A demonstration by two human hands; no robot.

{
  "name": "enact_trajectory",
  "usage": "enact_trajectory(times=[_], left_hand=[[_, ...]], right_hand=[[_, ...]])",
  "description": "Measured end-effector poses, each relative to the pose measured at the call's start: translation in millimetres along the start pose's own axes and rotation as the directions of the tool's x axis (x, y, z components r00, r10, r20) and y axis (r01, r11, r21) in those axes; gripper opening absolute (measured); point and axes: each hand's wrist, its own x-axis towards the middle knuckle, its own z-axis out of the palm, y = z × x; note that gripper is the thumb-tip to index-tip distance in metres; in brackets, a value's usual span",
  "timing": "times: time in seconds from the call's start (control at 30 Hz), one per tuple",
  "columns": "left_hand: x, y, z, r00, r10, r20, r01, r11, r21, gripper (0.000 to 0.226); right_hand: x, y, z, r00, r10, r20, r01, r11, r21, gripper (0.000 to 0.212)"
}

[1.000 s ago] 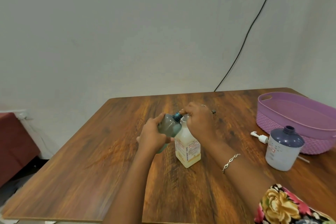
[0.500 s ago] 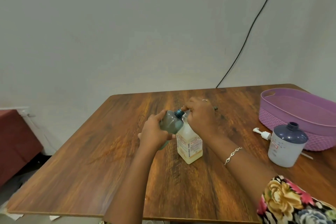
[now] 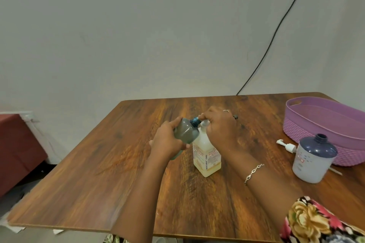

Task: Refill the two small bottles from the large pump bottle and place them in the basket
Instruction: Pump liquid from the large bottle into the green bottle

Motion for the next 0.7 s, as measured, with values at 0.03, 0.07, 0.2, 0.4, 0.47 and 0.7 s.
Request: enact_trajectory(times=[0.03, 0.07, 0.2, 0.4, 0.47, 0.7], left_hand=[[-1, 0, 0, 1.000, -0.005, -0.003, 0.005, 1.000, -0.016, 0.091], [-1, 1, 1, 1.000, -0.006, -0.003, 0.006, 1.000, -0.031, 0.091], [1, 8, -4, 0.999, 0.044, -0.031, -0.045, 0.999, -0.025, 0.089], [-1, 2, 5, 1.000, 0.022, -0.011, -0.022, 1.000, -0.016, 0.090], [-3, 0, 8, 1.000, 0.015, -0.016, -0.016, 0.999, -0.030, 0.091], [0, 7, 0, 0.997, 0.059, -0.055, -0.057, 0.998, 0.023, 0.090]], right_hand=[[1, 0, -1, 1.000, 0.008, 0.006, -0.008, 1.000, 0.007, 0.027], [2, 0, -3, 1.000, 0.012, 0.027, -0.012, 1.000, 0.011, 0.027], [26, 1, -11, 0.987, 0.032, 0.156, -0.026, 0.999, -0.041, 0.026], [10, 2, -1, 0.997, 0.037, 0.067, -0.035, 0.999, -0.022, 0.024], [9, 3, 1, 0.997, 0.033, 0.070, -0.033, 0.999, -0.003, 0.024], [25, 3, -14, 0.990, -0.006, 0.143, 0.008, 1.000, -0.014, 0.025]])
